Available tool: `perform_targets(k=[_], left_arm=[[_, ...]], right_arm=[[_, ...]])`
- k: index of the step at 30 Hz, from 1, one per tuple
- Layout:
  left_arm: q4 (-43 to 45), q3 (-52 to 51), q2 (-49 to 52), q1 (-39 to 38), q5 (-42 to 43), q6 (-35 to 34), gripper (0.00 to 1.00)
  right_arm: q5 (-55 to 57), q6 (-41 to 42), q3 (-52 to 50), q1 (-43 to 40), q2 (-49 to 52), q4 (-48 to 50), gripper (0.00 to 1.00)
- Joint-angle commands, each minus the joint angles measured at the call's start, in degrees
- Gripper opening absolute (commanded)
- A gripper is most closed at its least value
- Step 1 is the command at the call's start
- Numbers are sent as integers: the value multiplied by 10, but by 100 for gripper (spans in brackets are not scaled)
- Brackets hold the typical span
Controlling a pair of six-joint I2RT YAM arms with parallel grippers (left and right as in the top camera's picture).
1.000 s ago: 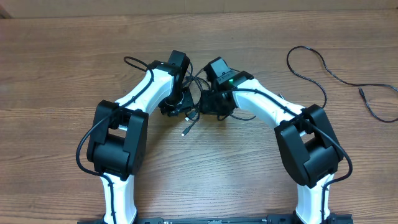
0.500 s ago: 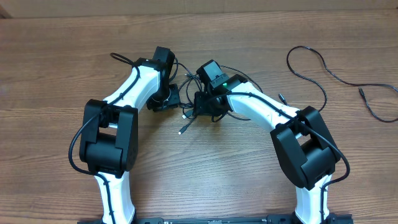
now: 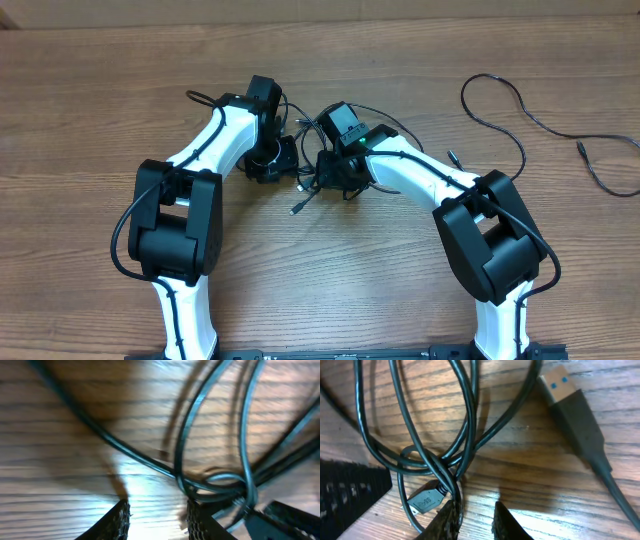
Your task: Untangle cables
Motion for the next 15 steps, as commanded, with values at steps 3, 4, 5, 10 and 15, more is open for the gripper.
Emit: perform_targets(k=[3,4,5,10,15], left_arm=[[-6,-6,3,-4,44,15,40],[-6,-6,3,-4,47,15,40],[-6,-6,3,-4,51,15,41],[-3,-6,3,-4,53,12,44],[-3,-6,3,-4,78,9,44]], right_arm=[[28,16,-7,1,16,-6,19],[32,20,-7,1,17,-10,18],[32,22,-7,0,17,-16,18],[45,8,16,-5,17,-72,13],[46,-4,16,-4,32,-62,13]])
